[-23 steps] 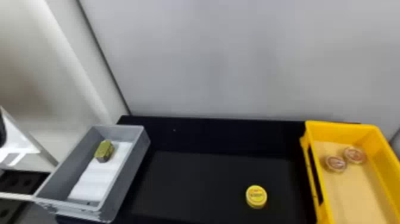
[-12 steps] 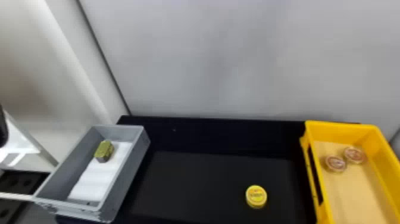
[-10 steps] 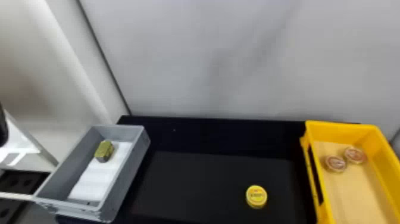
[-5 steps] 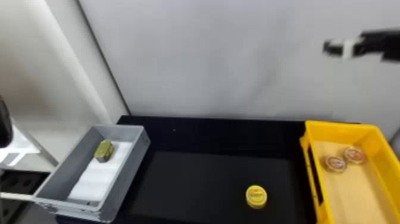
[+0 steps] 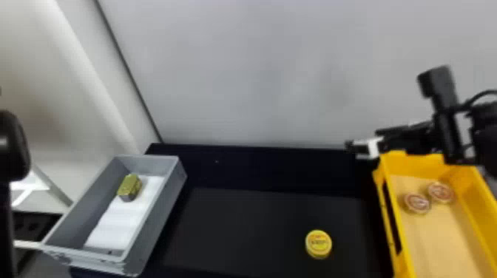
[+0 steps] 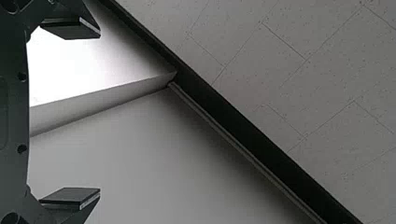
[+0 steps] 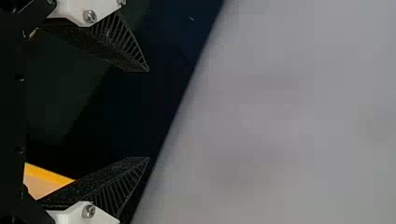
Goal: Pick up the round yellow can and place it in the yellow rectangular box
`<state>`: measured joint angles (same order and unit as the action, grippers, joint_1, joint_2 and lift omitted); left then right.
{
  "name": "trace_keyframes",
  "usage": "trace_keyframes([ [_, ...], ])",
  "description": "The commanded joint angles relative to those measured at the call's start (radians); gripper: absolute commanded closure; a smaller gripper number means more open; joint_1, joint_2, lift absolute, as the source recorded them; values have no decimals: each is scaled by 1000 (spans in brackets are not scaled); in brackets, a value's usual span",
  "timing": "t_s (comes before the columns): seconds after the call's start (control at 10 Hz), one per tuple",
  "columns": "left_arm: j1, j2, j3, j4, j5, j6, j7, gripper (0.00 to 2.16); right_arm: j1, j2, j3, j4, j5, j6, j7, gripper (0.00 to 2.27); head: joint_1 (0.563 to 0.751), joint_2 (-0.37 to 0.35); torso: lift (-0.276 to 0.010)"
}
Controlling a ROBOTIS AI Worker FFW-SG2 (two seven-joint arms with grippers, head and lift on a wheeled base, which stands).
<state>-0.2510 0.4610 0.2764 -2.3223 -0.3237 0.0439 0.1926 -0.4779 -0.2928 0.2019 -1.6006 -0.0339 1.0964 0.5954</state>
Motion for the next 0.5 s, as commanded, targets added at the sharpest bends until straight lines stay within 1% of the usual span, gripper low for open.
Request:
trace_keyframes([
  [0.0, -5, -13, -6, 11, 2, -19, 2, 91, 53, 80, 24, 94, 184, -83, 134, 114, 704, 192, 0],
  [0.1, -4, -11, -9, 12, 2, -24, 2, 91, 74, 118, 24, 148, 266, -120, 206, 113, 704, 192, 0],
  [0.2, -5, -16, -14, 15, 2, -29, 4, 91, 85, 119, 59, 195, 263, -146, 215, 113, 704, 192, 0],
  [0.3, -5, -14, -14, 15, 2, -29, 5, 91, 93, 126, 77, 245, 263, -172, 216, 111, 704, 192, 0],
  [0.4, -7, -16, -16, 15, 2, -30, 5, 91, 101, 138, 79, 297, 263, -208, 223, 111, 704, 192, 0],
])
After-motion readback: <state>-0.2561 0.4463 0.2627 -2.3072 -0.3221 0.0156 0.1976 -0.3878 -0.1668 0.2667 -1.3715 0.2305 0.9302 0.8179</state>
